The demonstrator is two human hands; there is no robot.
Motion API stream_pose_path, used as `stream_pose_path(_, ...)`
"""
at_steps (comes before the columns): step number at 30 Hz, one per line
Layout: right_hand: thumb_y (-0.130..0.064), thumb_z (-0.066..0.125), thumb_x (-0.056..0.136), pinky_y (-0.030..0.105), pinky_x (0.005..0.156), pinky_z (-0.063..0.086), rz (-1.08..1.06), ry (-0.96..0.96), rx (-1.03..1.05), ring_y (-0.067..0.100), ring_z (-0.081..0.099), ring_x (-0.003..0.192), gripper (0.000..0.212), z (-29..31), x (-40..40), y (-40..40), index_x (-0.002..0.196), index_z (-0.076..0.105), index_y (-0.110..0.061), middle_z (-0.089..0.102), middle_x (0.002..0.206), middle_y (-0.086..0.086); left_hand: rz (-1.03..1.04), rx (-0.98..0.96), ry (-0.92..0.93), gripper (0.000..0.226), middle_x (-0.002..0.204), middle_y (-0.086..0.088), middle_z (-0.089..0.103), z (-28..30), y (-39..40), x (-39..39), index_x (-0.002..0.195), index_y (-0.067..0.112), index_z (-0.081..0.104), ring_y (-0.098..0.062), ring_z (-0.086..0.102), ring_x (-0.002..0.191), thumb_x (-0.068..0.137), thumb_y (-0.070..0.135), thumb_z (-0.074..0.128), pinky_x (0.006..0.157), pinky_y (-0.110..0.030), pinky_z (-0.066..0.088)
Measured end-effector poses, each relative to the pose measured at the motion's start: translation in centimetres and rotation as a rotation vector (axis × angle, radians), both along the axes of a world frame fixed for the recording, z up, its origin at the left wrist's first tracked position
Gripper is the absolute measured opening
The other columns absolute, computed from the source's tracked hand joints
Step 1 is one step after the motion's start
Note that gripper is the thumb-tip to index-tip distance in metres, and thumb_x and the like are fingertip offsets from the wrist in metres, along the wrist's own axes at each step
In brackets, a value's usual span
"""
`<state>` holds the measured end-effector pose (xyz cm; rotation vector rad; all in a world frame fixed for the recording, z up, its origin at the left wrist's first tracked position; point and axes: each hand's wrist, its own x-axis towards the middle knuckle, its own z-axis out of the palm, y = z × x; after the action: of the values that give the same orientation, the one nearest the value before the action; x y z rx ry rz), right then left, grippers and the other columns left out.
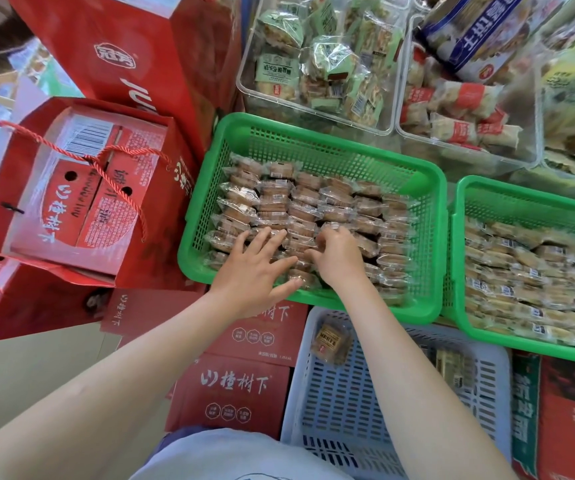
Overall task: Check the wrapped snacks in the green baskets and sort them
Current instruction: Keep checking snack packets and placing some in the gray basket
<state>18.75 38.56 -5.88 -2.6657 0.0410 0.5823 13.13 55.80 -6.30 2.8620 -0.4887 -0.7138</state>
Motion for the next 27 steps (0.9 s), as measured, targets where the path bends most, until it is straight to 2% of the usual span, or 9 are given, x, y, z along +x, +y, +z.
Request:
stream_pose_path(4,-0.020,0.059,0.099,0.038,0.085,0.045,0.015,0.001,-0.005,0.038,0.054,0.108,0.015,0.1,0.3,0.1,0.109,0.063,-0.010,0.055,0.115,0.014,0.002,-0.004,0.000,0.071,0.171,-0.002,-0.004,0.0,0.0,0.0,0.156,0.042,0.029,-0.024,-0.007,0.156,0.097,0.074,0.008,0.123,-0.054,-0.002)
stream_pose_path(8,-0.023,0.053,0.102,0.033,0.061,0.035,-0.036,0.065,0.059,0.027,0.055,0.087,0.012,1.5,0.7,-0.6,0.097,0.057,-0.013,0.058,0.098,0.005,0.000,-0.017,0.009,0.070,0.171,-0.002,-0.002,0.2,0.0,0.0,0.152,0.039,0.037,-0.024,-0.005,0.156,0.097,0.073,0.010,0.124,-0.054,-0.003)
stream_pose_path(13,-0.025,0.058,0.100,0.034,0.068,0.044,-0.227,0.096,0.457,0.012,0.053,0.071,0.016,4.5,-0.5,-2.5,0.090,0.059,-0.013,0.063,0.081,-0.004,0.023,-0.046,-0.008,0.071,0.171,-0.003,0.003,0.5,0.2,-0.1,0.149,0.033,0.042,-0.023,-0.003,0.156,0.098,0.072,0.012,0.124,-0.052,-0.001)
stream_pose_path(15,-0.024,0.058,0.100,0.031,0.066,0.042,-0.231,0.076,0.528,0.002,0.050,0.064,0.015,6.0,-1.6,-2.9,0.086,0.061,-0.017,0.059,0.070,-0.016,0.155,-0.163,-0.004,0.066,0.169,-0.001,0.013,0.9,0.1,-0.1,0.150,0.030,0.042,-0.021,0.005,0.156,0.099,0.069,0.024,0.125,-0.047,0.002)
stream_pose_path(18,-0.021,0.057,0.101,0.031,0.075,0.051,-0.247,0.072,0.658,0.006,0.062,0.078,0.015,7.9,-3.2,-3.1,0.090,0.063,-0.013,0.068,0.083,-0.003,0.519,-0.553,0.007,0.079,0.155,0.004,0.041,2.6,-0.1,-0.1,0.149,0.026,0.040,-0.018,0.035,0.144,0.086,0.072,0.050,0.118,-0.043,0.030)
stream_pose_path(20,-0.014,0.054,0.103,0.021,0.071,0.053,-0.258,0.122,0.753,0.005,0.067,0.079,0.015,9.1,-4.2,-3.1,0.093,0.062,-0.005,0.070,0.084,0.000,0.576,-0.760,0.007,0.087,0.141,0.008,0.056,4.3,-0.2,-0.4,0.150,0.029,0.038,-0.011,0.050,0.130,0.078,0.070,0.064,0.108,-0.036,0.042)
stream_pose_path(22,-0.014,0.053,0.104,0.024,0.072,0.056,-0.259,0.176,0.807,0.010,0.072,0.083,0.015,9.9,-5.3,-3.1,0.097,0.061,-0.003,0.073,0.088,0.002,0.582,-0.887,0.085,0.068,0.122,0.013,0.066,6.1,-0.2,-1.0,0.142,0.036,0.046,-0.007,0.062,0.114,0.083,0.051,0.075,0.095,-0.029,0.051)
stream_pose_path(24,-0.024,0.054,0.103,0.033,0.078,0.057,-0.255,0.160,0.771,0.012,0.072,0.086,0.015,10.1,-6.2,-3.1,0.101,0.060,-0.011,0.073,0.091,0.001,0.587,-0.988,0.161,0.036,0.103,0.011,0.073,7.1,-0.3,-1.9,0.118,0.037,0.063,-0.009,0.070,0.095,0.086,0.032,0.080,0.083,-0.032,0.059)
stream_pose_path(27,-0.040,0.062,0.097,0.047,0.084,0.055,-0.245,0.125,0.749,0.018,0.067,0.087,0.012,10.0,-7.7,-2.9,0.099,0.061,-0.029,0.069,0.091,-0.001,0.585,-1.045,0.230,0.029,0.091,0.008,0.075,7.8,-0.5,-3.7,0.108,0.030,0.070,-0.001,0.069,0.080,0.084,0.021,0.082,0.069,-0.020,0.055)
